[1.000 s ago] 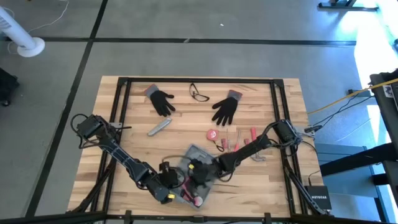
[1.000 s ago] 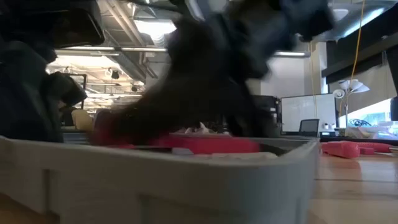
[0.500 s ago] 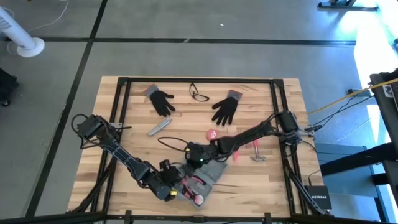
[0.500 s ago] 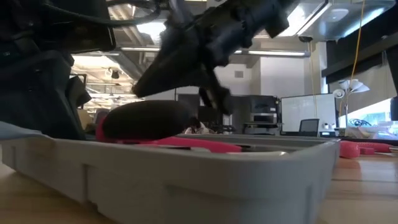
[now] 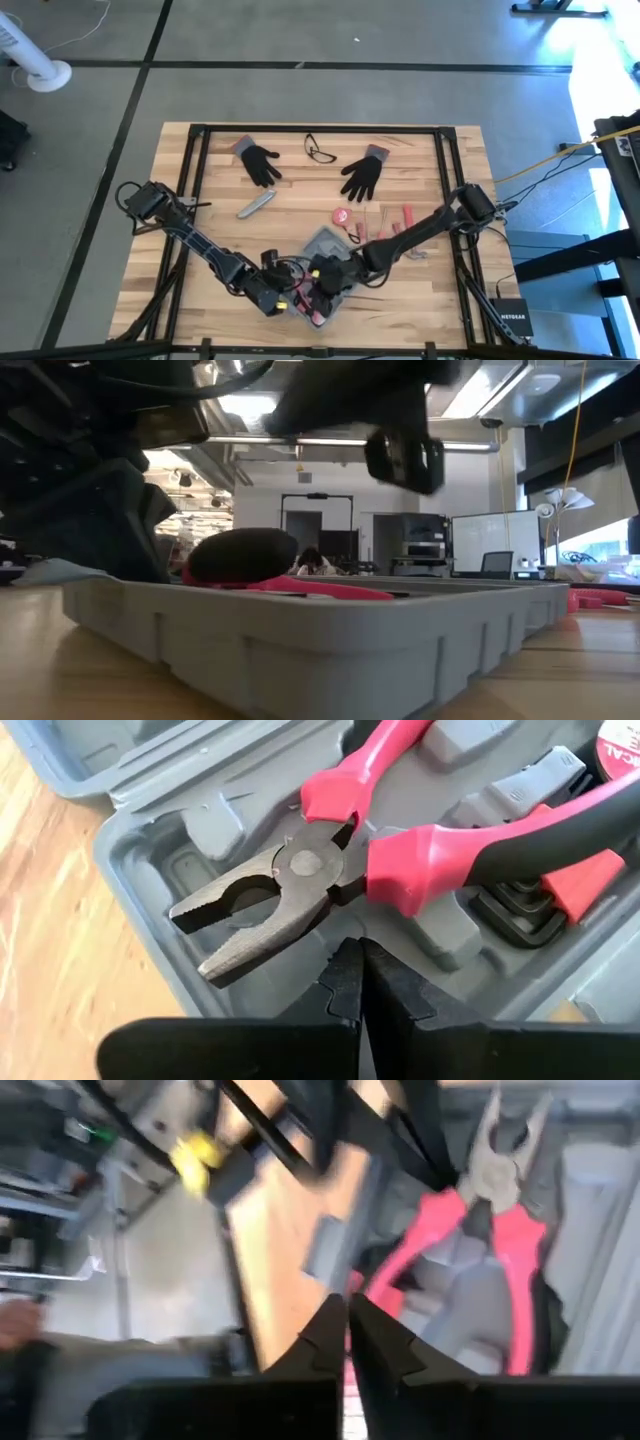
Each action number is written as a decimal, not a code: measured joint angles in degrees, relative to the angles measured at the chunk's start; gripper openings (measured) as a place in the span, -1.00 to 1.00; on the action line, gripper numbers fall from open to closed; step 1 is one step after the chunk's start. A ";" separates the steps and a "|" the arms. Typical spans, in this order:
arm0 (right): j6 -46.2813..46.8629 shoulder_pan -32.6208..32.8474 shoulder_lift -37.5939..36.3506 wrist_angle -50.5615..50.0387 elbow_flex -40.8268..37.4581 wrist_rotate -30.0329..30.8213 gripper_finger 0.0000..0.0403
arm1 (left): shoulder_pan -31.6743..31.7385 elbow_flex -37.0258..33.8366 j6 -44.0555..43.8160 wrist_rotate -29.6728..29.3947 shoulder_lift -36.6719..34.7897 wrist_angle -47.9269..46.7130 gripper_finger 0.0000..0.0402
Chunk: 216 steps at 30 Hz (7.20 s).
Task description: Prefit tool cases
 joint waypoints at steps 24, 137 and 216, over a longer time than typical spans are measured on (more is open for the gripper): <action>3.38 0.17 3.83 -0.42 -0.04 6.45 0.17 | 3.65 0.00 -13.64 0.74 0.09 4.96 -1.00; 16.25 -7.44 -22.07 -23.93 -13.30 15.98 -0.87 | 22.55 0.30 23.52 20.14 -6.31 -27.88 -1.00; -27.44 -7.00 7.22 -11.65 14.52 -7.75 -0.10 | -8.53 -11.06 -0.37 -0.47 -10.19 -2.01 -1.00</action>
